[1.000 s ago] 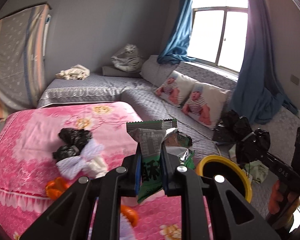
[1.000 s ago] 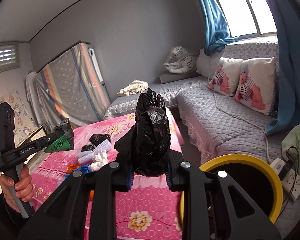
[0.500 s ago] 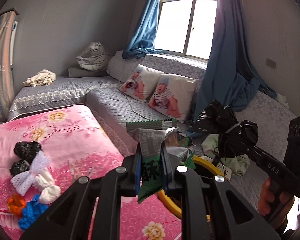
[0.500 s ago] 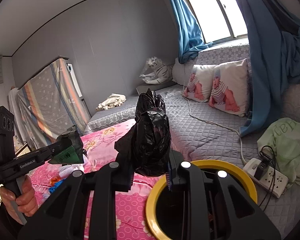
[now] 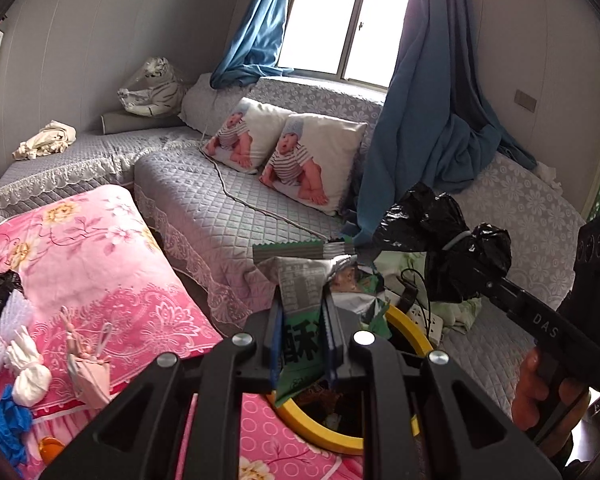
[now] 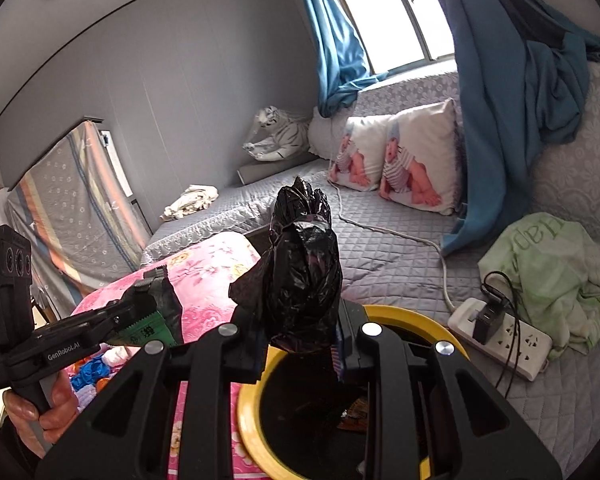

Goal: Collect trash
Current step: 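Carry the green packet and black bag over the bin with both tools, then open both tools to drop the packet and black bag into the bin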

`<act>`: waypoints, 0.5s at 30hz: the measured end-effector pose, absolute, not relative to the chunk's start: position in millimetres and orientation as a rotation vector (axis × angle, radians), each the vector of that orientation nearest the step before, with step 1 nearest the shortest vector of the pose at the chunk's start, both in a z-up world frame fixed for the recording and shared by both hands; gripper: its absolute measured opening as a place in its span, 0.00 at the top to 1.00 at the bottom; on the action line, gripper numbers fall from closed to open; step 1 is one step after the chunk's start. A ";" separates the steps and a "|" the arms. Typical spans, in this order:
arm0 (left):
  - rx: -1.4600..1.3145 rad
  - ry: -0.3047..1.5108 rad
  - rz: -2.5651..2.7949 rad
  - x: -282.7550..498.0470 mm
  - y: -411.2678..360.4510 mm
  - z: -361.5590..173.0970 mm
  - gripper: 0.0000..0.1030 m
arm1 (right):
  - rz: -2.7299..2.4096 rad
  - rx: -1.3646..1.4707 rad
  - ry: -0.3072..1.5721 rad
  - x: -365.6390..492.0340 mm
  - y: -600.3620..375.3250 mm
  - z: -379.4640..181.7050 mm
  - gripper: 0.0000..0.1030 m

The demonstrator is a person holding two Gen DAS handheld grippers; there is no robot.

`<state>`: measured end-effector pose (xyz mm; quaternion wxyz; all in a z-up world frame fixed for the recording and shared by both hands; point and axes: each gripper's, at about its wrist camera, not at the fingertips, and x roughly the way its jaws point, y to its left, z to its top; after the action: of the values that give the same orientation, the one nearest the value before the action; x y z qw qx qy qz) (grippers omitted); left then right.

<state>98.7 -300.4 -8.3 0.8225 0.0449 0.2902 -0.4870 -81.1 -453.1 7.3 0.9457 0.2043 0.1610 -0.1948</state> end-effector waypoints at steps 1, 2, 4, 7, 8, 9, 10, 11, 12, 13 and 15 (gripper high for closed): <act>0.103 0.621 -1.039 98.3 -304.4 -11.1 0.85 | -0.400 0.423 0.335 -81.5 -455.6 4.6 0.77; 0.109 0.626 -1.041 98.2 -307.6 -13.4 0.85 | -0.402 0.428 0.340 -82.0 -456.6 2.6 0.77; 0.116 0.641 -1.049 97.9 -315.0 -19.1 0.85 | -0.408 0.438 0.349 -82.5 -460.4 -1.9 0.77; 0.130 0.661 -1.056 97.4 -325.4 -26.8 0.85 | -0.416 0.457 0.370 -81.9 -467.1 -9.9 0.77; 0.134 0.669 -1.060 97.3 -328.5 -29.2 0.85 | -0.419 0.461 0.378 -81.2 -468.8 -12.1 0.77; 0.140 0.680 -1.067 96.9 -333.2 -32.6 0.85 | -0.423 0.466 0.386 -80.5 -469.9 -14.6 0.77; 0.145 0.685 -1.070 96.8 -336.2 -34.9 0.85 | -0.430 0.472 0.396 -79.7 -472.2 -17.9 0.77; 0.150 0.688 -1.073 97.0 -338.8 -36.9 0.85 | -0.432 0.477 0.404 -78.5 -474.4 -20.5 0.77; 0.157 0.694 -1.076 97.2 -343.3 -40.3 0.85 | -0.434 0.482 0.414 -77.6 -476.4 -23.4 0.77; 0.161 0.699 -1.076 97.7 -345.8 -42.7 0.85 | -0.437 0.489 0.421 -77.2 -478.2 -26.0 0.77; 0.166 0.716 -1.078 99.6 -351.8 -48.9 0.85 | -0.444 0.499 0.439 -76.2 -481.7 -31.6 0.77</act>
<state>99.6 -351.8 -48.9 0.7946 0.0773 0.3332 -0.5017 -76.2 -481.7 -31.6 0.9213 0.2427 0.2136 -0.2160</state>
